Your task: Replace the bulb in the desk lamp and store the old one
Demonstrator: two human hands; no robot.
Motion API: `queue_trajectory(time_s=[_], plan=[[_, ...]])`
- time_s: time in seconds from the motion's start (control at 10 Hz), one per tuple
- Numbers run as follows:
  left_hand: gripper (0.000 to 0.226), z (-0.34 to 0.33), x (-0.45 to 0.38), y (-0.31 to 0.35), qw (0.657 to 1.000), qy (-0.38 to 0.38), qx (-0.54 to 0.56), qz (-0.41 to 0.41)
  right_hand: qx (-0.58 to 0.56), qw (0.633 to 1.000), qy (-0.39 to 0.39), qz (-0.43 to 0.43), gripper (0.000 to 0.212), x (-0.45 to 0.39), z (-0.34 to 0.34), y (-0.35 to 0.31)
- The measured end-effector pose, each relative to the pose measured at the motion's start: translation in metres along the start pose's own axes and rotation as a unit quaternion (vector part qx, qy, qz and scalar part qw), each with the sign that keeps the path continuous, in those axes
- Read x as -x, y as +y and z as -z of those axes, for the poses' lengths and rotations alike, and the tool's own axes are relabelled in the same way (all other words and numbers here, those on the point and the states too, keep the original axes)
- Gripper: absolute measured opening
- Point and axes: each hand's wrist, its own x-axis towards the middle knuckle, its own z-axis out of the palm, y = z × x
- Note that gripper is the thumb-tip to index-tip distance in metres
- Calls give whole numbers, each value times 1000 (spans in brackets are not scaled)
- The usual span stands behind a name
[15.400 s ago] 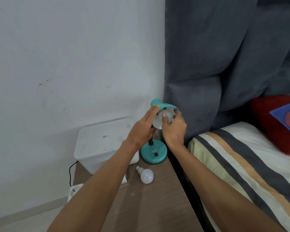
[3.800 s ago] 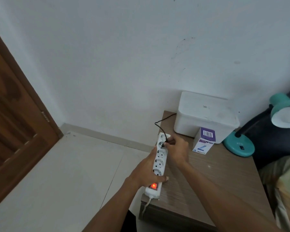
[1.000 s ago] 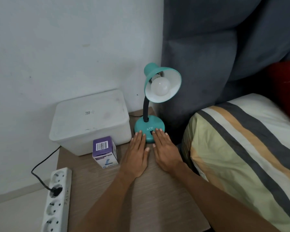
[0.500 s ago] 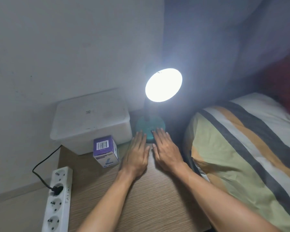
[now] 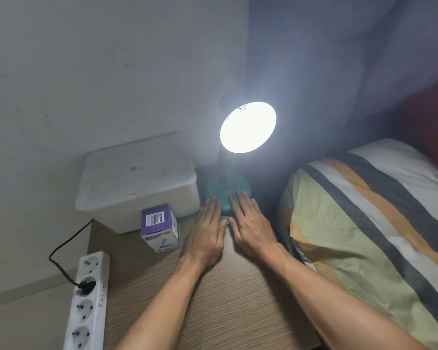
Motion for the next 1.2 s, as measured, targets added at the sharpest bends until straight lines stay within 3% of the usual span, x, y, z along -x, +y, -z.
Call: queue_trajectory(time_s=[0.6,0.8,1.0,1.2], plan=[[63,0,1,0,999,24,-34,-8,25,999,17,-21,62,-8,5,-4],[74,13,14,10,999,4,-42,9,38,999,-14,-22,75,5,13,-11],[71,33,90,12,996,-64,-57,13,6,999,-40,-35,73,64,31,-9],[61,67,227,23,1000,-1,25,5,-22,998,23,-60,67,153,54,-12]])
